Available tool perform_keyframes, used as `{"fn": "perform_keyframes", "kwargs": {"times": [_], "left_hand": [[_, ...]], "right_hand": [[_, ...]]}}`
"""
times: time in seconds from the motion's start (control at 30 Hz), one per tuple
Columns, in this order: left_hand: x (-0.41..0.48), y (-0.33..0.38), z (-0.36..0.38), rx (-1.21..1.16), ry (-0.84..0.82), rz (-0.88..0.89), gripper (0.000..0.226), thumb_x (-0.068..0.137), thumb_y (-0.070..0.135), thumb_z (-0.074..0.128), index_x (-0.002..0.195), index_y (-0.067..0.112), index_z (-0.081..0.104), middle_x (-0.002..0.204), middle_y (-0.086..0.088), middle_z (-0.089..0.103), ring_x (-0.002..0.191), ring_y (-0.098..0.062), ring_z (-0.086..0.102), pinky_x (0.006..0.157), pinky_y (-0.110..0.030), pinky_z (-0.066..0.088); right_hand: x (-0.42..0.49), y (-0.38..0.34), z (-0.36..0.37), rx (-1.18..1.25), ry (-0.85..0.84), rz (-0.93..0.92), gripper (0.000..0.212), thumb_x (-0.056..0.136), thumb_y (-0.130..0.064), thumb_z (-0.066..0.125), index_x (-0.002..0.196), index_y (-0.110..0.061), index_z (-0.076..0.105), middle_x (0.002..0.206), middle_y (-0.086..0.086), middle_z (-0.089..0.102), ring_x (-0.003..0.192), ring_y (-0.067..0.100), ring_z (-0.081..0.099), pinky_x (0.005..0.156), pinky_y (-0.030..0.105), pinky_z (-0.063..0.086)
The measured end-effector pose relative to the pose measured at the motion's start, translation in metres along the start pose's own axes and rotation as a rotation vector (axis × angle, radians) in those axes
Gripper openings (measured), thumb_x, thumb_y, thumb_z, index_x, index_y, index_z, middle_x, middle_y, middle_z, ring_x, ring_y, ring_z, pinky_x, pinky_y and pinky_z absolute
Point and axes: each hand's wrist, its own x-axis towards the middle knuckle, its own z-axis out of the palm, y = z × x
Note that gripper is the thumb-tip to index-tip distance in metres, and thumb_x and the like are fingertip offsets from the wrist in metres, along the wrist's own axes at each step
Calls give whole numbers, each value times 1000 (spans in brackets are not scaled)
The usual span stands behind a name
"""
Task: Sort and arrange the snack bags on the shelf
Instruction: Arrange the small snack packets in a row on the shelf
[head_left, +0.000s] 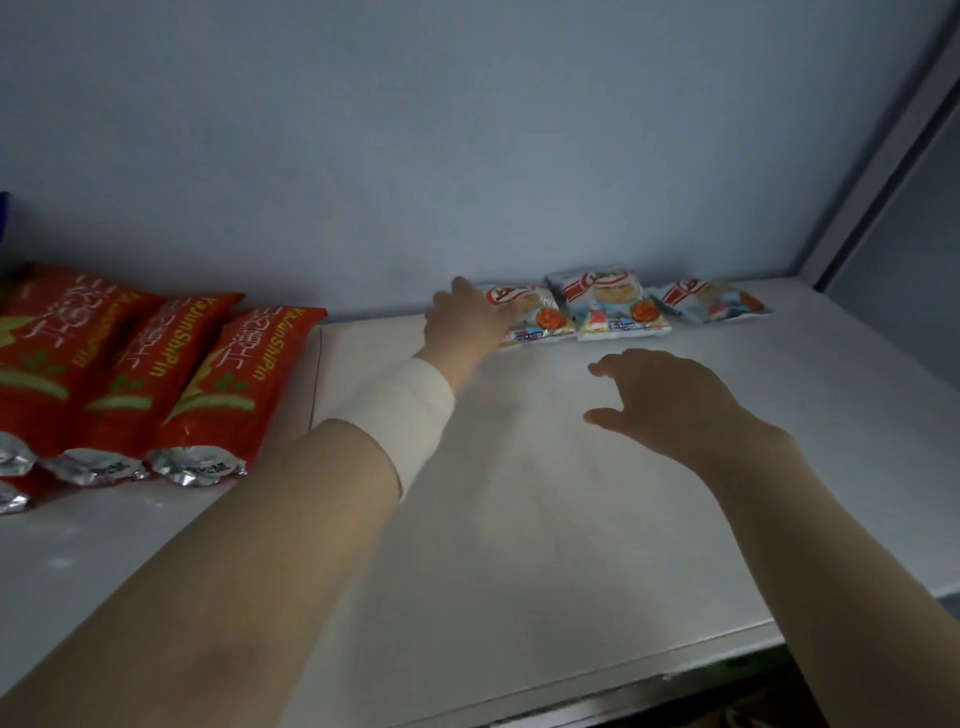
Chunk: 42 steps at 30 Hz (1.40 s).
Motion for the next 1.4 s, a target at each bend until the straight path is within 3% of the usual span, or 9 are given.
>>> {"fn": "perform_keyframes", "kwargs": {"times": [0.13, 0.37, 0.63, 0.77, 0.9, 1.0, 1.13, 1.27, 1.4], "left_hand": [[34, -1, 27, -214, 67, -249, 82, 81, 54, 60, 136, 2, 28, 143, -19, 36, 132, -36, 37, 107, -38, 31], [50, -12, 48, -265, 134, -232, 73, 69, 47, 70, 127, 8, 48, 127, -12, 58, 120, -33, 53, 102, -41, 42], [-58, -6, 12, -939, 63, 12, 40, 86, 3, 63, 122, 10, 46, 112, -10, 62, 92, -22, 63, 64, -25, 58], [-108, -5, -8, -975, -94, 72, 38, 86, 13, 64, 121, 19, 47, 115, -7, 66, 95, -23, 68, 77, -35, 58], [-133, -10, -18, -873, 8, 141, 46, 85, 15, 66, 127, 21, 46, 121, -5, 62, 102, -19, 65, 82, -30, 55], [-149, -10, -14, -704, 295, 242, 42, 84, 17, 67, 121, 24, 48, 122, 4, 53, 109, -9, 54, 84, -19, 50], [-161, 4, -7, -792, 179, 305, 69, 69, 39, 77, 128, 19, 49, 127, 4, 56, 115, -6, 55, 91, -10, 45], [-153, 8, -15, -980, 177, 188, 61, 70, 29, 75, 123, 9, 52, 111, -6, 67, 101, -18, 66, 89, -35, 53], [-146, -6, -26, -1109, 177, 124, 29, 83, 13, 65, 110, 2, 62, 101, -15, 72, 88, -29, 70, 80, -44, 57]], "right_hand": [[21, 11, 7, 24, 6, -77, 56, 90, -48, 48, 140, -27, 34, 141, -2, 43, 129, 17, 41, 105, 32, 33], [29, 32, 17, 141, 107, -121, 50, 92, -48, 42, 139, -31, 36, 144, -8, 39, 132, 12, 37, 105, 28, 31], [10, 32, 17, 1170, 198, 55, 71, 79, -42, 65, 141, -25, 36, 140, -7, 45, 127, 13, 45, 98, 28, 41], [-14, 13, 17, 1434, 41, -30, 35, 82, -40, 60, 115, -26, 59, 112, -7, 66, 102, 7, 64, 74, 9, 49], [-25, 2, 26, 1642, 51, 56, 20, 81, -31, 65, 95, -18, 67, 98, 1, 73, 91, 17, 70, 81, 25, 54], [-26, -5, 31, 1441, 318, 127, 13, 84, -25, 66, 89, -14, 68, 79, 0, 70, 76, 11, 67, 60, 8, 46], [-40, -31, 37, 894, 729, -116, 7, 79, -15, 68, 81, -9, 66, 60, 3, 59, 55, -1, 46, 53, 7, 36], [-57, -45, 41, 754, 720, -367, 45, 78, -30, 57, 119, -11, 63, 118, -2, 66, 103, 6, 62, 88, 19, 49], [-66, -33, 33, 1129, 465, -289, 53, 80, -26, 70, 130, -22, 53, 124, -25, 54, 102, -15, 56, 89, 6, 46]]}}
